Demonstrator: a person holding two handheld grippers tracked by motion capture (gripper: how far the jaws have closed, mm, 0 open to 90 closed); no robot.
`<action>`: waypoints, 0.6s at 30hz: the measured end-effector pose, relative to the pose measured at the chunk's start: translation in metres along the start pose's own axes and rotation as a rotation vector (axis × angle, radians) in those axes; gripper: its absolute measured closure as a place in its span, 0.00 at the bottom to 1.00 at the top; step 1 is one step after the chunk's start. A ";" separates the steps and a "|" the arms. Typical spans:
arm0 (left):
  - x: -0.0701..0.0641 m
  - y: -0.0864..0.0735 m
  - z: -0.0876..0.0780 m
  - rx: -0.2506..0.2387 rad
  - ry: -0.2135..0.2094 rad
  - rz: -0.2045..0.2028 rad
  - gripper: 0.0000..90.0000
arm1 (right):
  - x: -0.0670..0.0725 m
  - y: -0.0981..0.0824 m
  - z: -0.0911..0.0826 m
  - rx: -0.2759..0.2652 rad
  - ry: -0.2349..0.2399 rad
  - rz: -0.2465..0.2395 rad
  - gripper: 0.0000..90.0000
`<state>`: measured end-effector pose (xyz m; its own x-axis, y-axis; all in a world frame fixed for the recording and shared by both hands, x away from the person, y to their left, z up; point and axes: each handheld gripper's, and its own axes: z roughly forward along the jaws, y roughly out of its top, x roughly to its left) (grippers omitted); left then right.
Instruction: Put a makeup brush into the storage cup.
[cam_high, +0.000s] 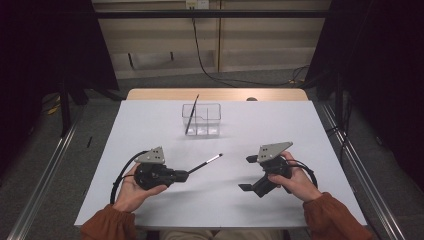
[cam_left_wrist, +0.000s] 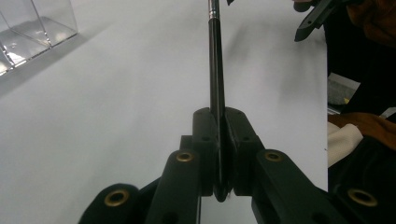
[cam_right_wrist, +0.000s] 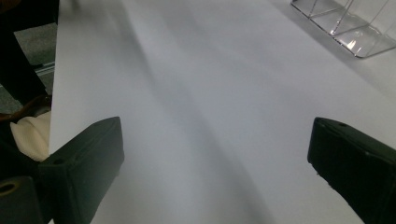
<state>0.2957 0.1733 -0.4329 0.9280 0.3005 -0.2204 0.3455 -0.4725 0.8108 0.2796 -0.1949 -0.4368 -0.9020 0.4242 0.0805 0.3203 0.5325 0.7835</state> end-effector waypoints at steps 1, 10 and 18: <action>-0.001 0.000 0.000 -0.004 -0.006 -0.004 0.93 | 0.000 0.000 0.000 -0.004 -0.004 0.001 0.03; -0.009 0.000 0.001 -0.054 -0.008 0.006 0.93 | 0.007 0.001 0.002 -0.093 -0.022 0.007 0.02; -0.014 0.001 0.003 -0.094 -0.020 0.002 0.93 | 0.008 0.001 0.003 -0.127 -0.020 0.010 0.03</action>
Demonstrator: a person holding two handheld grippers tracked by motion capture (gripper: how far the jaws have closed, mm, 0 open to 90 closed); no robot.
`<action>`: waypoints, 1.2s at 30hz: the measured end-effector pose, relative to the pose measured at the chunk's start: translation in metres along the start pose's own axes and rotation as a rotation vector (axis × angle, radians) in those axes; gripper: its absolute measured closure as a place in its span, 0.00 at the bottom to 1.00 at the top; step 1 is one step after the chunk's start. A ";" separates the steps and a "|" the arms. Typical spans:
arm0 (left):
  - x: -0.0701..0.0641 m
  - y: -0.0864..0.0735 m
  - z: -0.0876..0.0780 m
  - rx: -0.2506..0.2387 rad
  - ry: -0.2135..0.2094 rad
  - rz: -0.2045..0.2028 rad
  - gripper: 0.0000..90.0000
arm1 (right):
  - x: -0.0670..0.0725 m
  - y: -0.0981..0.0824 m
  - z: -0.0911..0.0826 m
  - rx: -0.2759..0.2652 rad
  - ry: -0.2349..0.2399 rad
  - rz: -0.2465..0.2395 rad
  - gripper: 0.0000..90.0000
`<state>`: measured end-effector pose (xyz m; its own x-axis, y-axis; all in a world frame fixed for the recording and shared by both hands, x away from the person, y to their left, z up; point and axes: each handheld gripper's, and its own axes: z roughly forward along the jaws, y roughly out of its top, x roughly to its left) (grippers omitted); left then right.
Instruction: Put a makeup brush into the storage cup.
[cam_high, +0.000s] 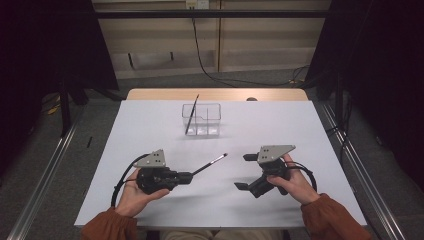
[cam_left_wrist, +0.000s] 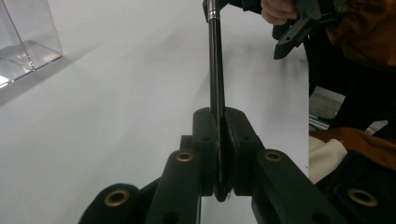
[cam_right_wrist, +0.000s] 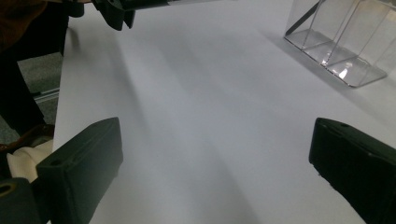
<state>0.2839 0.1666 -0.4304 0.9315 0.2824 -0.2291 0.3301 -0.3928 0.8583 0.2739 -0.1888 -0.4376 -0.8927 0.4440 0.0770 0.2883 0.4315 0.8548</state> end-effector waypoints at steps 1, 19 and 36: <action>0.000 0.000 0.000 -0.009 0.000 0.002 0.93 | 0.000 0.000 0.000 -0.007 0.001 -0.002 0.03; -0.002 -0.003 0.008 -0.120 -0.009 0.036 0.93 | 0.006 0.005 0.002 -0.113 0.039 0.011 0.08; -0.003 -0.004 0.014 -0.140 -0.017 0.048 0.93 | 0.007 0.011 0.003 -0.182 0.084 0.086 0.10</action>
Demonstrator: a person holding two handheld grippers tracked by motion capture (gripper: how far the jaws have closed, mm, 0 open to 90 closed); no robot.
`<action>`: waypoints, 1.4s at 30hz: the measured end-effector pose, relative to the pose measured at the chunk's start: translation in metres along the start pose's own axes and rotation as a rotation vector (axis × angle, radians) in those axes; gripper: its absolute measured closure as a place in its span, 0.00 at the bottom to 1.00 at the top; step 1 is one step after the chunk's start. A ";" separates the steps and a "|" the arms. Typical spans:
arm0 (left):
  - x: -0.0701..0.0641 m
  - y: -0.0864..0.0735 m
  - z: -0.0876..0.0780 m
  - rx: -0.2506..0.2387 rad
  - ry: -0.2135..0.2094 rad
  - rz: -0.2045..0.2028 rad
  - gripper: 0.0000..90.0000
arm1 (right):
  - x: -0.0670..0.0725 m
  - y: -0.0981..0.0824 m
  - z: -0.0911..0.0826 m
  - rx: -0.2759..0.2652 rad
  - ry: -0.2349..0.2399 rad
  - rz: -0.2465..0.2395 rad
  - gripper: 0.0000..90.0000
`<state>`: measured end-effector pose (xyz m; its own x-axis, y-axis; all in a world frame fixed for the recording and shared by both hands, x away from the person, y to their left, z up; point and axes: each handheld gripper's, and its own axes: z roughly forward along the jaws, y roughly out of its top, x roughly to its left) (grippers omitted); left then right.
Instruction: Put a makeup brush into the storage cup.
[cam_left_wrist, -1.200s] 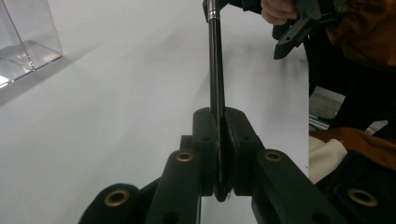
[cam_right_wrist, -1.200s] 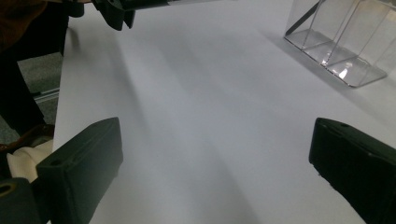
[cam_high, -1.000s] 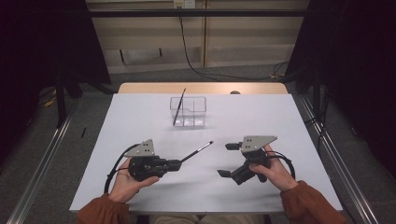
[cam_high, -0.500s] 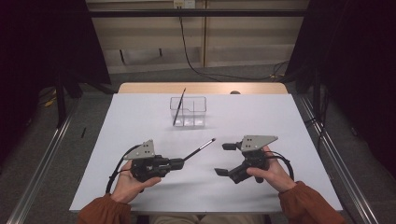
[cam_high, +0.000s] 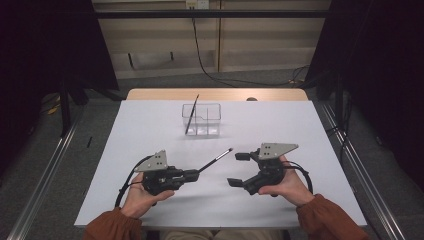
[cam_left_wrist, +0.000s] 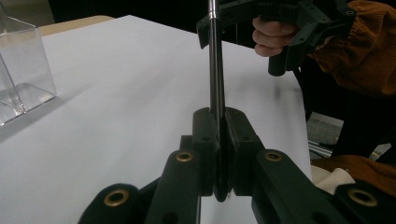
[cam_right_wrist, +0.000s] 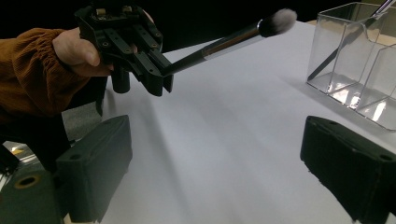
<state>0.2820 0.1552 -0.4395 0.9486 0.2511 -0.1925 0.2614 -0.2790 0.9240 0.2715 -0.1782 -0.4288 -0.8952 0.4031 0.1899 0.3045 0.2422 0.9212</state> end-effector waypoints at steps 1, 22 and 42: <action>-0.001 0.000 0.000 0.004 0.001 0.004 0.93 | 0.000 0.000 0.000 -0.002 -0.002 0.000 0.10; -0.011 0.005 0.017 -0.001 -0.023 0.040 0.93 | 0.001 0.006 0.001 -0.048 0.059 0.010 0.47; -0.014 0.001 0.023 0.036 -0.045 0.055 0.93 | 0.001 0.005 0.003 -0.076 0.106 0.045 0.70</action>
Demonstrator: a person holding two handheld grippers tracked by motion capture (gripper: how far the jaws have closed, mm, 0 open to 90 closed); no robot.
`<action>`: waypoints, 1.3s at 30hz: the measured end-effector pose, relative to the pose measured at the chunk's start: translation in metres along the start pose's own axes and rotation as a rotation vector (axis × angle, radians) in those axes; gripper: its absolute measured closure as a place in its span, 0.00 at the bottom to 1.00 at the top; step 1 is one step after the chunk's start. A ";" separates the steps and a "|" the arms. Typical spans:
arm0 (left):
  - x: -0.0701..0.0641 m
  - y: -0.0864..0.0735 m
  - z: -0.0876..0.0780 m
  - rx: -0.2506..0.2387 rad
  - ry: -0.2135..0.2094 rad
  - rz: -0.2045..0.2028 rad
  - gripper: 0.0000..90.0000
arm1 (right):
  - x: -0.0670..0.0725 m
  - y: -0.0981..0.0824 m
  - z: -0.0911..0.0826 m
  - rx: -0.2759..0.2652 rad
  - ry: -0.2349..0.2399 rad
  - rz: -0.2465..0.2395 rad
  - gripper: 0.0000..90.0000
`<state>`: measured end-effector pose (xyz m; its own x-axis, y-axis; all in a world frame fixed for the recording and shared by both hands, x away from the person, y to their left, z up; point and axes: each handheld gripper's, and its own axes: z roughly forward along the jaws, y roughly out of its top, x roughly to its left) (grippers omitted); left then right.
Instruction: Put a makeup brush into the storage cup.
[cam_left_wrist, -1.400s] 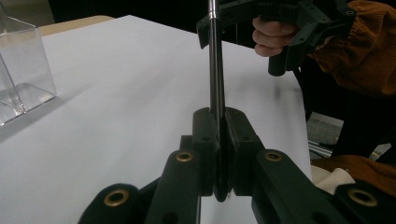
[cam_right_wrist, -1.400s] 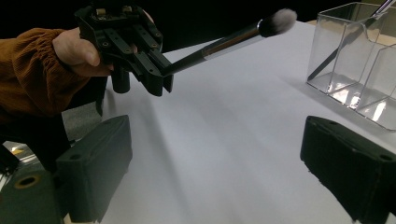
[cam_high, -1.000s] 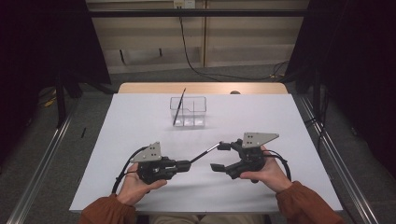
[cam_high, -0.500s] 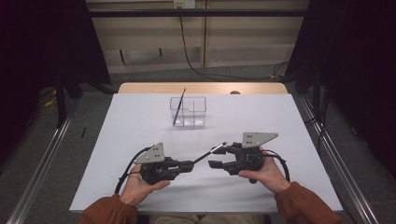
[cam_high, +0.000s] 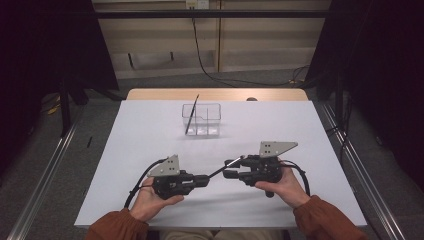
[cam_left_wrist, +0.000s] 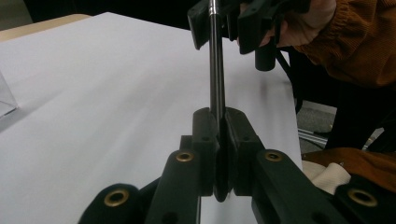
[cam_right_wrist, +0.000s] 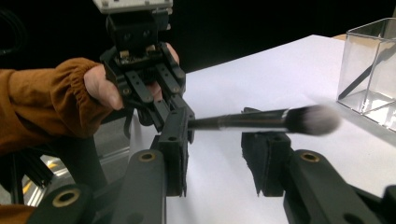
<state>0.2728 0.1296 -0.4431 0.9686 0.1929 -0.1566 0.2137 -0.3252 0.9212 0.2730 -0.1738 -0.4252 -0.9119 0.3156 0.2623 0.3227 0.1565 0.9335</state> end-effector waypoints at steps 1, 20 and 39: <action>0.000 0.000 0.001 0.000 0.002 -0.001 0.93 | 0.000 0.000 0.000 -0.002 0.005 0.003 0.71; 0.000 -0.004 0.011 0.055 -0.019 0.023 0.93 | -0.003 0.002 0.001 -0.036 0.058 0.065 0.88; 0.001 -0.003 0.009 0.025 0.015 0.018 0.83 | -0.003 0.006 -0.002 -0.036 0.085 0.079 0.93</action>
<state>0.2745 0.1229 -0.4492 0.9705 0.2002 -0.1345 0.1993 -0.3516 0.9147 0.2768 -0.1758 -0.4199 -0.9027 0.2446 0.3540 0.3866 0.1002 0.9168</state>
